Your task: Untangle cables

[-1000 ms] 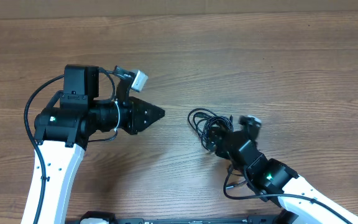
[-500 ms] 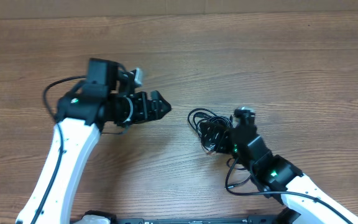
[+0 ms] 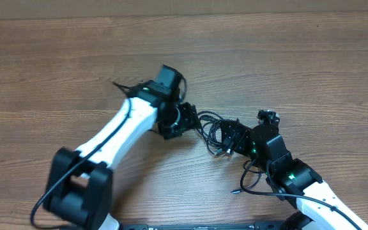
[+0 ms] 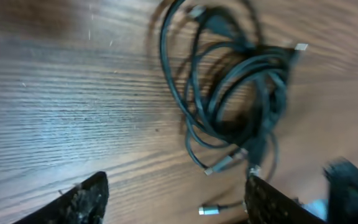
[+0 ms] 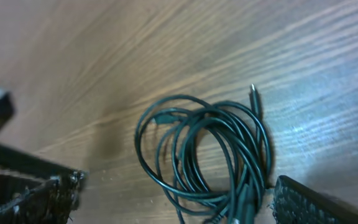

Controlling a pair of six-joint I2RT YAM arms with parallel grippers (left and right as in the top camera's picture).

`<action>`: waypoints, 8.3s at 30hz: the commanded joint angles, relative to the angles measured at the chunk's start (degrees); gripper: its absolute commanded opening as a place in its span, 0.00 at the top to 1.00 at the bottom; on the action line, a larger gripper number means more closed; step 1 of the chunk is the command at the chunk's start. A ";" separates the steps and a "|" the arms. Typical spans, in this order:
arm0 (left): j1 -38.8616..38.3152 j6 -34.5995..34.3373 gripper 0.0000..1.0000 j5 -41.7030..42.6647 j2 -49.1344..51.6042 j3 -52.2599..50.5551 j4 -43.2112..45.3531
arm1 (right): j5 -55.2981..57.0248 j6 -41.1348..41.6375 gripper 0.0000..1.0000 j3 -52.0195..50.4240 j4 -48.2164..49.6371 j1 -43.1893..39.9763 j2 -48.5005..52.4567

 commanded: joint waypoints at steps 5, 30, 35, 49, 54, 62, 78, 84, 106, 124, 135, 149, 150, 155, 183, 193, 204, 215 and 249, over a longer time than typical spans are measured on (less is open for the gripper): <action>-5.77 -8.22 0.23 -6.10 6.99 0.24 6.34 | -0.74 0.42 0.00 0.15 -2.03 -0.15 -0.68; -8.00 -14.29 0.57 -15.26 13.31 -0.92 5.99 | -0.98 0.42 0.00 0.11 -6.71 -0.15 -0.44; -8.44 -14.27 0.68 -15.19 15.56 -1.01 5.92 | -0.92 0.42 0.00 0.11 -6.78 -0.15 -0.31; -8.13 -12.57 0.79 -15.47 15.91 -1.01 5.79 | -0.70 0.42 0.00 0.11 -5.31 -0.15 2.21; -8.13 -11.85 0.81 -16.06 15.91 -1.01 7.45 | -0.72 0.42 0.00 0.11 -5.68 -0.15 2.21; -6.12 -4.70 0.96 -16.26 15.80 -0.37 10.43 | -1.27 0.44 0.00 0.11 -5.66 -0.15 2.21; 3.23 32.24 0.95 -2.51 -5.44 10.84 -2.86 | -20.46 0.44 0.00 0.11 1.53 -0.15 2.19; 3.23 34.29 0.96 -1.25 -13.90 10.84 -5.70 | -21.40 0.44 0.00 0.11 2.47 -0.15 2.19; 3.21 50.38 0.96 36.13 -18.16 10.80 -9.51 | -6.80 9.03 0.00 0.11 8.46 -0.09 2.47; 24.37 50.82 0.96 38.58 -33.14 11.47 -9.44 | 7.26 18.29 0.00 0.11 -14.01 -0.70 2.47; 30.56 40.98 0.96 22.75 -34.69 11.50 -9.46 | 7.26 18.18 0.00 0.09 -16.26 -0.70 2.47; 29.81 37.11 0.82 14.12 -27.63 11.47 -20.68 | -11.23 14.67 0.00 0.55 0.28 -1.03 1.07; 29.79 37.09 0.82 14.12 -26.97 11.47 -20.98 | -11.41 17.51 0.00 0.55 0.44 -1.03 1.05; 29.79 37.09 0.85 14.12 -23.39 11.47 -22.71 | -2.38 22.27 0.00 0.52 1.33 -1.03 1.44; 28.83 34.56 0.82 8.04 -19.67 11.47 -22.95 | -24.57 -6.75 0.95 9.88 15.63 8.98 13.66; 28.83 33.70 0.54 5.60 -19.67 11.47 -22.99 | -15.04 -10.60 0.12 9.94 -0.04 12.46 14.32; 28.83 33.70 0.42 5.57 -19.67 11.47 -23.06 | -5.40 2.75 0.00 11.58 -5.90 -2.64 9.62; 28.83 33.70 0.38 5.57 -19.45 11.47 -20.85 | -3.98 18.38 0.00 11.58 -40.87 -2.19 9.62; 28.72 33.66 0.30 5.64 -19.30 11.47 -21.94 | -51.15 45.99 0.00 25.44 -48.74 -2.99 9.51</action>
